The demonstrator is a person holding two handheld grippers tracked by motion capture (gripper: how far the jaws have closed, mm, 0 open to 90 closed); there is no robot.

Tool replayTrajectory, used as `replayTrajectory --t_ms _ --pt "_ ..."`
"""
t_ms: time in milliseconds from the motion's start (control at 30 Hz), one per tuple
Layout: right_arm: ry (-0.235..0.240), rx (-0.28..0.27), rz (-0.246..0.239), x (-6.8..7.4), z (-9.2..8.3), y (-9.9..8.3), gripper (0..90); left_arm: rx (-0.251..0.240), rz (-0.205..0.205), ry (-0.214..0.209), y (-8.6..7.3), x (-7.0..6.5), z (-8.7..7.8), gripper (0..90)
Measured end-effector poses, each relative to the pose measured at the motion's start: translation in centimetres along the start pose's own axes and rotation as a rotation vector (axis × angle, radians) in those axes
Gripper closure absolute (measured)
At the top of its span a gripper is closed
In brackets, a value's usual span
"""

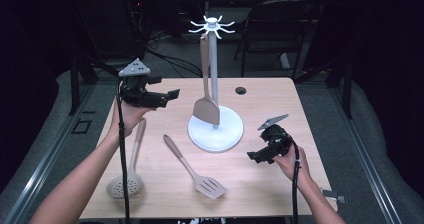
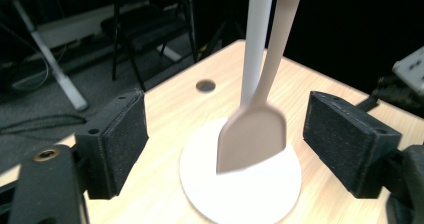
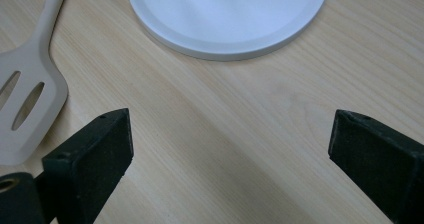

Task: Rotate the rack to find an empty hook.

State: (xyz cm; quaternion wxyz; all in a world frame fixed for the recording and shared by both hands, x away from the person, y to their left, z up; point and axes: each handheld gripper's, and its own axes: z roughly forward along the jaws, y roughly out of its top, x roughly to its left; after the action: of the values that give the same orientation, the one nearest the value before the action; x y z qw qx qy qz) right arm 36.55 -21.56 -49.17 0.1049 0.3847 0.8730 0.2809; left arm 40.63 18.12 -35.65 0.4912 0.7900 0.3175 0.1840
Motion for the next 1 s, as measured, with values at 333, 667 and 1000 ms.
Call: replayTrajectory --t_ms 333,667,1000 --pt "0.025 -0.004 -0.008 0.8 0.0 0.2 3.5 0.072 -0.115 -0.005 -5.4 0.9 0.5 12.3" --pt "0.078 0.024 -0.04 2.6 0.8 0.7 3.4 0.171 -0.172 0.052 -9.9 1.5 1.8 7.0" --pt "0.127 0.029 -0.081 4.8 1.4 1.4 4.8 0.263 -0.213 0.079 -12.5 2.3 2.6 5.5"
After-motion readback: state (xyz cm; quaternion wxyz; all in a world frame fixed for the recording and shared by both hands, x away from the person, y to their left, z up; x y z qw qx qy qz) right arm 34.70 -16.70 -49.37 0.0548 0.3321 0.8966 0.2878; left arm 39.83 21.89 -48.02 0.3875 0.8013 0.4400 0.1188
